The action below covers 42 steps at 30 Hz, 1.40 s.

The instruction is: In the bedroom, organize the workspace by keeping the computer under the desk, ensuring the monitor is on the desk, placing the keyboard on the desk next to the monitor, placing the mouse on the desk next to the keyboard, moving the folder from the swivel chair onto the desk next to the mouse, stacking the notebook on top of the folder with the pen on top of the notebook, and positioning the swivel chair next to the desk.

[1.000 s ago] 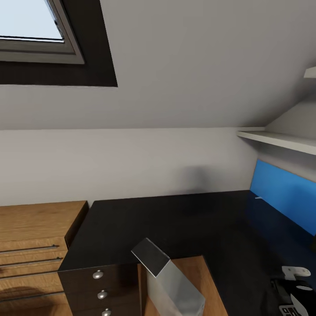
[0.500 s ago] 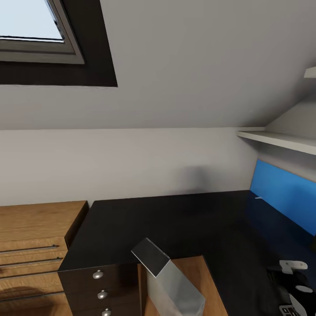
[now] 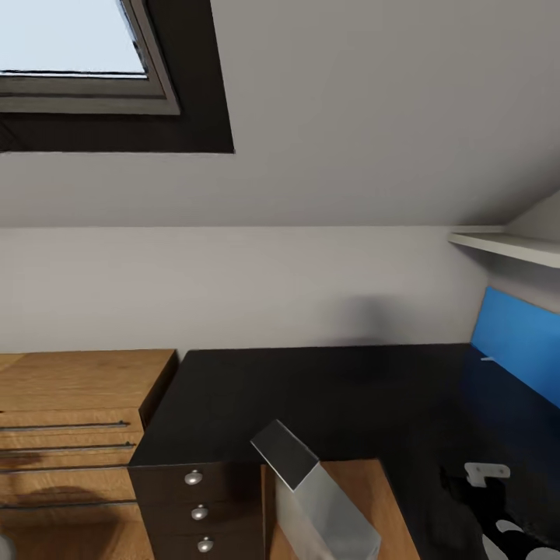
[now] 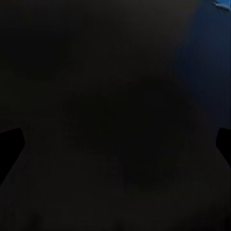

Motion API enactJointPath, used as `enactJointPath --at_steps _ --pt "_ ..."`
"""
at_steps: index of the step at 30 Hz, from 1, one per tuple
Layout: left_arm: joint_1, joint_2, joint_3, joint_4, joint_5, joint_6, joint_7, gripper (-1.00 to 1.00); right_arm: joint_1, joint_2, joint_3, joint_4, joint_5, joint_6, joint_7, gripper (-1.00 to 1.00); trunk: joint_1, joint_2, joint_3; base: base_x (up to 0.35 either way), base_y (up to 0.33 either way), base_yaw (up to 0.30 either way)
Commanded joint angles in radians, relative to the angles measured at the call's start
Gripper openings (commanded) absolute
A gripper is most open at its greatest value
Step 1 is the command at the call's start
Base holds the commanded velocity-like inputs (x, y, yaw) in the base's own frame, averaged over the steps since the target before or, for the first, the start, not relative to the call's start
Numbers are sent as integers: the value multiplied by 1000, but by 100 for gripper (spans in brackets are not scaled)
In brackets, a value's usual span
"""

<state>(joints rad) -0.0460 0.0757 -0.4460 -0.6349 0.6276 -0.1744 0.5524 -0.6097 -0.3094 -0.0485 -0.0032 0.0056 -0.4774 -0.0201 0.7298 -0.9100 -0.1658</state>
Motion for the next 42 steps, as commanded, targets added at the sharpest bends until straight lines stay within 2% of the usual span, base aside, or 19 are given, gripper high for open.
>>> enactJointPath --at_steps 1,3,4,5,9,13,15,17,21,27,42 --pt "-2 1 -9 5 9 -6 6 100 -1 8 -7 6 0 -15 0 100 0 -1 -2 0 0 255" --pt "-2 0 -9 11 8 -7 6 100 -1 23 -7 12 0 -36 0 100 0 -1 -3 0 0 255" --pt "-2 -1 -9 19 7 -8 6 100 4 53 -7 19 0 -83 0 100 0 -1 -3 0 0 256" --pt "-2 -2 -9 21 6 -8 6 100 15 67 -7 20 0 -109 0 100 0 -1 -4 0 0 256" --pt "-2 -3 -10 24 6 -7 6 100 46 99 -7 22 1 -170 0 100 0 -1 -5 0 0 256" --pt "-2 -3 -10 25 6 -7 6 100 55 122 -7 24 1 -192 0 100 0 -1 -7 0 0 258" --pt "-2 -3 -11 26 6 -7 5 100 61 146 -7 25 1 -195 0 100 0 -1 -8 0 0 261" --pt "-2 -3 -11 27 6 -8 5 100 66 156 -7 25 1 -195 0 100 0 -1 -9 0 0 190" --pt "-2 -2 -12 26 3 -11 4 100 82 168 -7 25 2 -192 1 100 0 -1 -9 -64 90 63" --pt "-2 -2 -13 26 3 -10 5 100 110 171 -6 25 3 -192 2 100 0 -1 -9 -110 154 10" --pt "-2 -4 -15 26 6 -8 4 100 116 174 -4 25 2 -194 3 100 0 -1 -9 -9 12 1"
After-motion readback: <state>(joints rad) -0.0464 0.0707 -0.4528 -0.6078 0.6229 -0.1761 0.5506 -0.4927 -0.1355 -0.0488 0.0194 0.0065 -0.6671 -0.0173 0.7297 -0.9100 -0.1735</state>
